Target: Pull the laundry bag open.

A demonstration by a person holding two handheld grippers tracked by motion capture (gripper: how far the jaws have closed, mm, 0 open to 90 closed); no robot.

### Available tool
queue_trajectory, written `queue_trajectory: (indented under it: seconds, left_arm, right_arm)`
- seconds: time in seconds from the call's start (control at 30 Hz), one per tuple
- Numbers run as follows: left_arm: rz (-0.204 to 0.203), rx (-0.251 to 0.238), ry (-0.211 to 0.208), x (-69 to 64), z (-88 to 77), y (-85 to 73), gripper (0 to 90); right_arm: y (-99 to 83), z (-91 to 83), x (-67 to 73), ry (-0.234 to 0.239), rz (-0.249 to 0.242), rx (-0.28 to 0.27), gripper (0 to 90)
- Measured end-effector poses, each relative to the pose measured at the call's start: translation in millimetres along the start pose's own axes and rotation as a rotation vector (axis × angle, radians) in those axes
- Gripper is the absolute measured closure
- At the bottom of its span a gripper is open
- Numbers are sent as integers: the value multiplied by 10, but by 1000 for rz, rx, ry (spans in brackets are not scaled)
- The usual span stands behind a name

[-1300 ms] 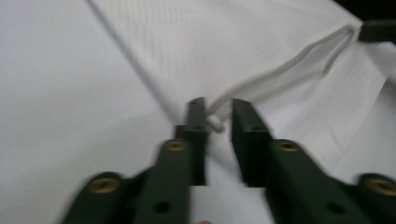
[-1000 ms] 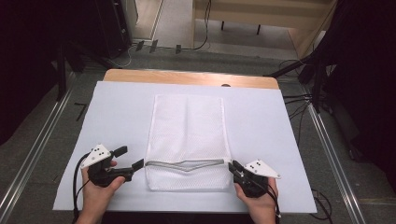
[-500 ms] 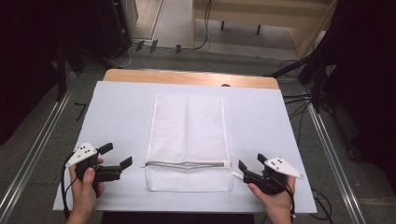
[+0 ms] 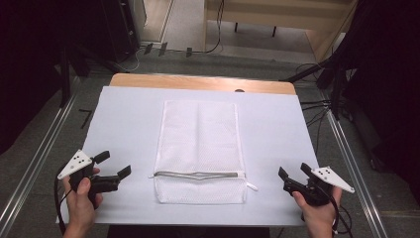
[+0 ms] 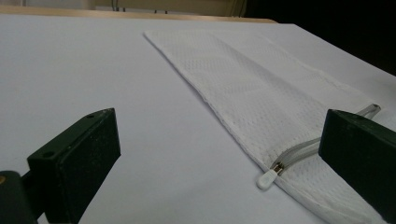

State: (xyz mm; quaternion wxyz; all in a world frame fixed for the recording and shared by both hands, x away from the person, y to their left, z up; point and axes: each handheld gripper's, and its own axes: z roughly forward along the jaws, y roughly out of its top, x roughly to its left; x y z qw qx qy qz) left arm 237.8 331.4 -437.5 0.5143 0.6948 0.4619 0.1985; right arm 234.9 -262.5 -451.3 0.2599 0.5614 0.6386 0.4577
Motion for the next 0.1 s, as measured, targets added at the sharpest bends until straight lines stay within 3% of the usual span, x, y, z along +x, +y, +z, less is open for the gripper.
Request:
queue_trajectory:
  seconds: [0.1]
  left_arm:
    - [5,14,-2,-16,27,-10,0]
  right_arm:
    - [-7,8,-9,-8,10,4,174]
